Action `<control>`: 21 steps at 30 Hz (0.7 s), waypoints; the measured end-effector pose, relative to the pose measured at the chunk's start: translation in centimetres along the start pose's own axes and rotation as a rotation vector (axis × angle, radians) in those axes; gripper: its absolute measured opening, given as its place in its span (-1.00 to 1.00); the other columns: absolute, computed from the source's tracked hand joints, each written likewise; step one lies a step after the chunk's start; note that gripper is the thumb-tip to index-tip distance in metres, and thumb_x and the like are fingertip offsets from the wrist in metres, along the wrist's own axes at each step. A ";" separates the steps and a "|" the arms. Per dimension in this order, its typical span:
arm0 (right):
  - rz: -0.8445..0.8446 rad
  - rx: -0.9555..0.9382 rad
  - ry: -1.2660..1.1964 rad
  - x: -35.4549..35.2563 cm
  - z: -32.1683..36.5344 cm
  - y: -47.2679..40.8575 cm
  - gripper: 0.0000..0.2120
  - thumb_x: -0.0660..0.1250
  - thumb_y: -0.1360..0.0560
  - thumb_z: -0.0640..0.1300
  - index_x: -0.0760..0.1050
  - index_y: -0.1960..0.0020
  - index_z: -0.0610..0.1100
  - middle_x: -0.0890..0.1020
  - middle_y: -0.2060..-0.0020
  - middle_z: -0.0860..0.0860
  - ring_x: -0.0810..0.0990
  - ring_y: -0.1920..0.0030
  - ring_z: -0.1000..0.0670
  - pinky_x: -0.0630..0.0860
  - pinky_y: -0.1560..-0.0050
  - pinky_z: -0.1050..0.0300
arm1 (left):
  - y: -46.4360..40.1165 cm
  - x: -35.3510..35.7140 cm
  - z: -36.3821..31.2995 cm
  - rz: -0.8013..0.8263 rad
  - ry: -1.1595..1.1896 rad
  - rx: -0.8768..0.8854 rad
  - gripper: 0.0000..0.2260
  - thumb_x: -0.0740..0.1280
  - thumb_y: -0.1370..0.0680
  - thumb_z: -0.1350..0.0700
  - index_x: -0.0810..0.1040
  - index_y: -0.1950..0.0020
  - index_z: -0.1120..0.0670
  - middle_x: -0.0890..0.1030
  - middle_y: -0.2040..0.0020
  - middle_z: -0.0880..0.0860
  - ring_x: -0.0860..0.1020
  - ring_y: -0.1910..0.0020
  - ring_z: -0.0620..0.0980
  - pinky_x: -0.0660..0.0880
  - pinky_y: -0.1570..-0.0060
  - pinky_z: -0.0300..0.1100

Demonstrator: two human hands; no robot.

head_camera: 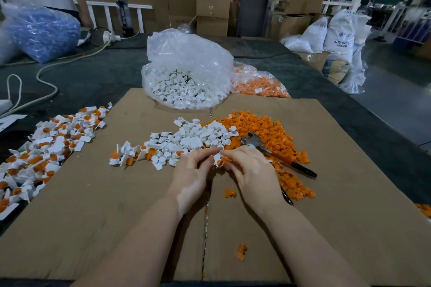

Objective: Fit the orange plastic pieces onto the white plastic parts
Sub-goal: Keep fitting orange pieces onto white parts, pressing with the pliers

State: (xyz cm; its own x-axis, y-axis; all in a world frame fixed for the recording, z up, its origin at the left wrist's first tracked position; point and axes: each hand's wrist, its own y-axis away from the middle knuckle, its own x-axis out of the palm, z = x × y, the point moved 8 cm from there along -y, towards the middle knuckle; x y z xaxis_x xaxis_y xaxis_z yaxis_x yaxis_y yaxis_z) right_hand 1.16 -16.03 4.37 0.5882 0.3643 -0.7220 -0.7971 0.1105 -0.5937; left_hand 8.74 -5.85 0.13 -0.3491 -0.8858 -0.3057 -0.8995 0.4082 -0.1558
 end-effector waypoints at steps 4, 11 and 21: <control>-0.019 0.078 -0.139 0.6 -0.5 0.5 -0.91 0.41 -0.41 -0.32 0.63 0.08 -0.24 0.65 0.18 -0.08 0.59 0.12 -0.05 0.48 0.04 0.17 | 0.3 0.2 0.1 0.022 0.024 -0.034 -0.72 0.23 -0.55 0.29 0.59 -0.16 0.02 0.57 -0.10 -0.11 0.46 -0.14 -0.22 0.29 -0.01 -0.62; -0.033 0.133 -0.150 0.7 -1.0 0.7 -0.97 0.38 -0.45 -0.29 0.59 0.13 -0.22 0.61 0.21 -0.04 0.54 0.12 0.00 0.45 0.09 0.18 | 0.7 0.7 -0.3 0.061 0.006 -0.006 -0.66 0.40 -0.43 0.33 0.59 -0.17 0.07 0.64 0.11 -0.03 0.57 0.14 -0.07 0.41 0.13 -0.51; -0.053 0.071 -0.146 0.1 -0.2 1.1 -0.94 0.42 -0.41 -0.20 0.59 0.13 -0.17 0.60 0.25 0.00 0.54 0.18 0.02 0.47 0.17 0.20 | 0.7 -0.2 -0.3 -0.099 -0.046 0.036 -0.80 0.38 -0.49 0.23 0.61 -0.05 -0.01 0.60 0.02 0.01 0.53 0.11 -0.11 0.44 0.09 -0.37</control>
State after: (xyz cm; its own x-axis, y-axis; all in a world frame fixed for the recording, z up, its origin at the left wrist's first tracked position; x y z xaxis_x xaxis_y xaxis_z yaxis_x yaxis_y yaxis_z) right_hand 0.37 -16.04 3.64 0.6080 0.4860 -0.6278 -0.7760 0.1966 -0.5993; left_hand 8.07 -5.40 0.36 -0.2462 -0.9113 -0.3299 -0.9185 0.3280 -0.2208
